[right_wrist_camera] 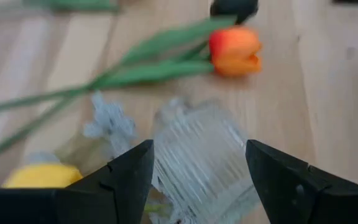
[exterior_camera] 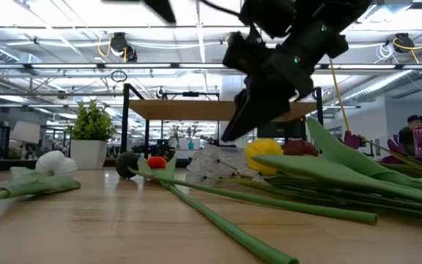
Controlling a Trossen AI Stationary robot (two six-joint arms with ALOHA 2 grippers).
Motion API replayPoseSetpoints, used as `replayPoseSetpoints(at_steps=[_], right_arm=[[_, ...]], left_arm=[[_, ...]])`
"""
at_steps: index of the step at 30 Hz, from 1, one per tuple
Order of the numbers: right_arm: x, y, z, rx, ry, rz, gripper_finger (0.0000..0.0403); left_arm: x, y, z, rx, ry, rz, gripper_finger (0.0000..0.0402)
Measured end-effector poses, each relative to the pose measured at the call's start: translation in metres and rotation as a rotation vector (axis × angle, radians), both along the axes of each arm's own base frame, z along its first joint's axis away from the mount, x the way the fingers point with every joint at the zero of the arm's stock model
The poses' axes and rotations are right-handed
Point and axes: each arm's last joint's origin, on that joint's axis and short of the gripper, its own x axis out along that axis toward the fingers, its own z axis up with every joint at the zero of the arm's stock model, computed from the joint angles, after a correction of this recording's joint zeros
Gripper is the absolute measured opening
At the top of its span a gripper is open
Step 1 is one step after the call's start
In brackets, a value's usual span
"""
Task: Pick and place flowers into a vace then onto a shelf
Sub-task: Put the white vase on the shelf
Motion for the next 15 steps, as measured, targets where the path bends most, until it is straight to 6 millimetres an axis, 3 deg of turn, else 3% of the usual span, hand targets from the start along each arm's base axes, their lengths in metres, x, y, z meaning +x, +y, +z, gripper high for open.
replayPoseSetpoints(at_steps=[3,8,15], right_arm=[[-0.004,0.001,0.009,0.007,-0.008,-0.004,0.0247],[-0.009,0.001,0.028,0.017,-0.058,-0.022,0.0247],[-0.022,-0.012,0.026,0.060,0.068,-0.219,0.0247]], left_arm=[[0.012,0.000,-0.032,-0.013,0.102,0.004,0.0204],[0.030,0.009,-0.064,0.033,0.172,0.012,0.0204],[0.041,0.032,-0.080,0.208,0.212,-0.054,0.0204]])
